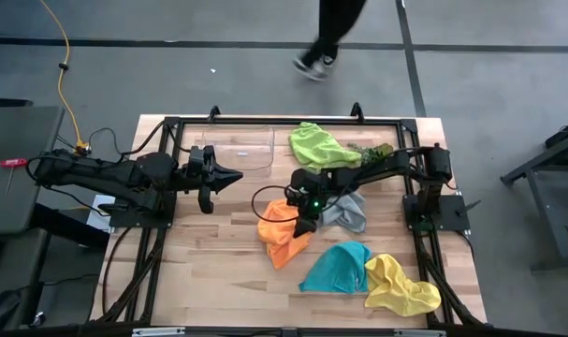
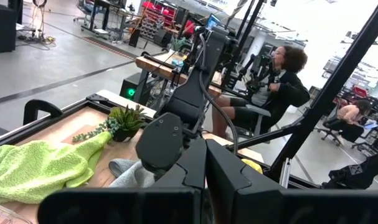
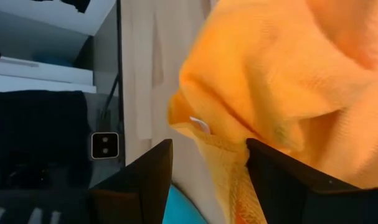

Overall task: Fold microfiber towels
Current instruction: Fold the orange towel

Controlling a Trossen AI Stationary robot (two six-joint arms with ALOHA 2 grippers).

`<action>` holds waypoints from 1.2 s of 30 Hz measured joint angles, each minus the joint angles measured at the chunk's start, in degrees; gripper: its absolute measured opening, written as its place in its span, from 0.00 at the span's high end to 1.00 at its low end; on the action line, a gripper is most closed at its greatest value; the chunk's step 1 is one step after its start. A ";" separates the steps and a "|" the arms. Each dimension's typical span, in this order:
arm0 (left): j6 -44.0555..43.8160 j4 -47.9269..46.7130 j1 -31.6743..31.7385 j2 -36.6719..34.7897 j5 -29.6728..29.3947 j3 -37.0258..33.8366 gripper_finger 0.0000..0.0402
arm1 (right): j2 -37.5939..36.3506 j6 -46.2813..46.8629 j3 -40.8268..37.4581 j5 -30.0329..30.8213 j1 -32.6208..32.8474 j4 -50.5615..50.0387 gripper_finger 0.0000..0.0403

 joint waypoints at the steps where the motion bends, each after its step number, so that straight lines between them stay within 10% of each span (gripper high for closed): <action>1: 0.00 -0.02 0.00 0.00 -0.02 0.00 1.00 | 0.00 -0.07 0.00 0.00 0.23 -0.01 0.52; 36: 0.04 -1.77 0.02 0.04 -0.22 -0.04 1.00 | -3.72 -12.97 0.00 2.93 2.03 -9.33 0.52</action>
